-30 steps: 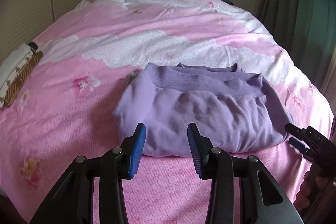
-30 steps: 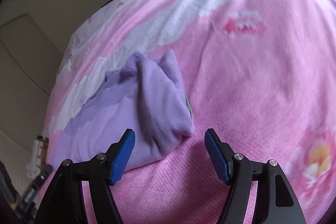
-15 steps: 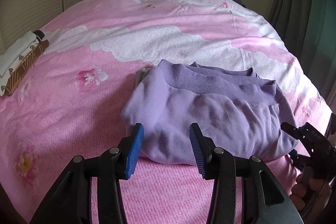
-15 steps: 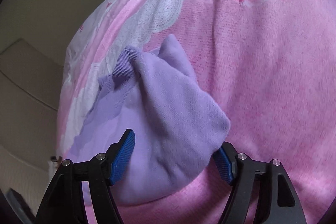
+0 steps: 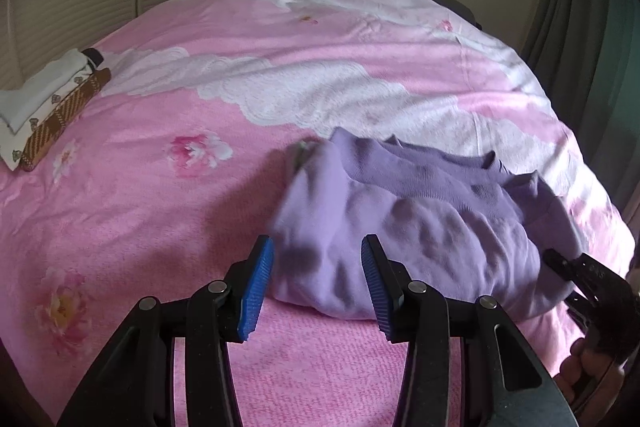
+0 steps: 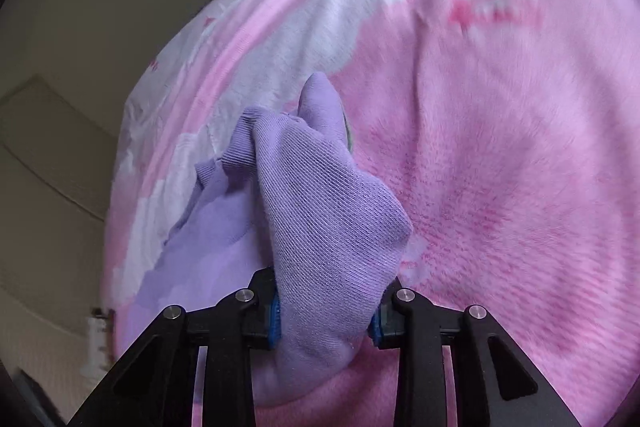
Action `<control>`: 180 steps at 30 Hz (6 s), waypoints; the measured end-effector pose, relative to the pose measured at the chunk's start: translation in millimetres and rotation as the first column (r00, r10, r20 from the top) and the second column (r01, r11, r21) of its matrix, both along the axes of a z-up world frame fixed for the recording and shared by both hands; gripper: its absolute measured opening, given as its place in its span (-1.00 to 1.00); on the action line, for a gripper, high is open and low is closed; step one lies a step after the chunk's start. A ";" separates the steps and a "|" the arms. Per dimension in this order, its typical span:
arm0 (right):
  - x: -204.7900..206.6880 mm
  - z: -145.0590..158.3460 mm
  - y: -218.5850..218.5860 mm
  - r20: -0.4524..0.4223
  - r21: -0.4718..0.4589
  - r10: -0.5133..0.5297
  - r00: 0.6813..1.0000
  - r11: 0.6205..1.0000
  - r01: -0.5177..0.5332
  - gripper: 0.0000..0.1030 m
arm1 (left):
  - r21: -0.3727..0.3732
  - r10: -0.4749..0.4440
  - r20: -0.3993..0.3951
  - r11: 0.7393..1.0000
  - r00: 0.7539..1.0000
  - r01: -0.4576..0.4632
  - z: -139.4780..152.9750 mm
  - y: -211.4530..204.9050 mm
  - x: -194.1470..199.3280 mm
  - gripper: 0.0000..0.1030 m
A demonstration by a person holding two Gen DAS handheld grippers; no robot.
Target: Fold small clothes
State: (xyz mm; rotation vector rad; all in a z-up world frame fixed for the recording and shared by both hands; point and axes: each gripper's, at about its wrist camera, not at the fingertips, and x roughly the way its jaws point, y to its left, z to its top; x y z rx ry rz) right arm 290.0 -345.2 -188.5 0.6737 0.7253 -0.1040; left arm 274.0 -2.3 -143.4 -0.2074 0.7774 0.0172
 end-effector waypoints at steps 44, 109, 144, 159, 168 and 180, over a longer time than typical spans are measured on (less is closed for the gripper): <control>-20.9 38.5 355.8 -0.160 -0.965 0.330 0.930 0.147 -0.218 -0.20 | -0.016 0.253 0.083 0.968 0.964 -0.252 53.7 186.2 -67.6 0.06; -50.4 22.2 154.8 -0.017 -0.424 0.565 0.825 0.743 -0.517 -0.36 | -0.173 -0.151 0.048 0.972 0.987 0.157 21.0 47.5 1.0 -0.22; -56.6 42.7 111.3 0.053 -0.402 0.436 0.898 0.833 -0.381 -0.34 | -0.235 -0.279 -0.070 0.938 0.958 0.256 14.4 56.7 55.2 -0.87; -75.5 41.4 98.6 0.042 -0.392 0.426 0.904 0.839 -0.377 -0.34 | -0.243 -0.271 -0.144 0.942 0.952 0.232 -22.8 65.8 6.7 -0.83; -78.2 43.9 106.7 0.051 -0.397 0.455 0.889 0.826 -0.400 -0.34 | -0.267 -0.243 -0.144 0.943 0.959 0.198 -26.6 72.7 -3.2 -0.88; -64.5 71.7 85.6 0.136 -0.306 0.431 0.892 0.875 -0.376 0.49 | -0.205 -0.098 -0.036 0.975 0.995 0.089 37.5 65.0 -17.5 0.36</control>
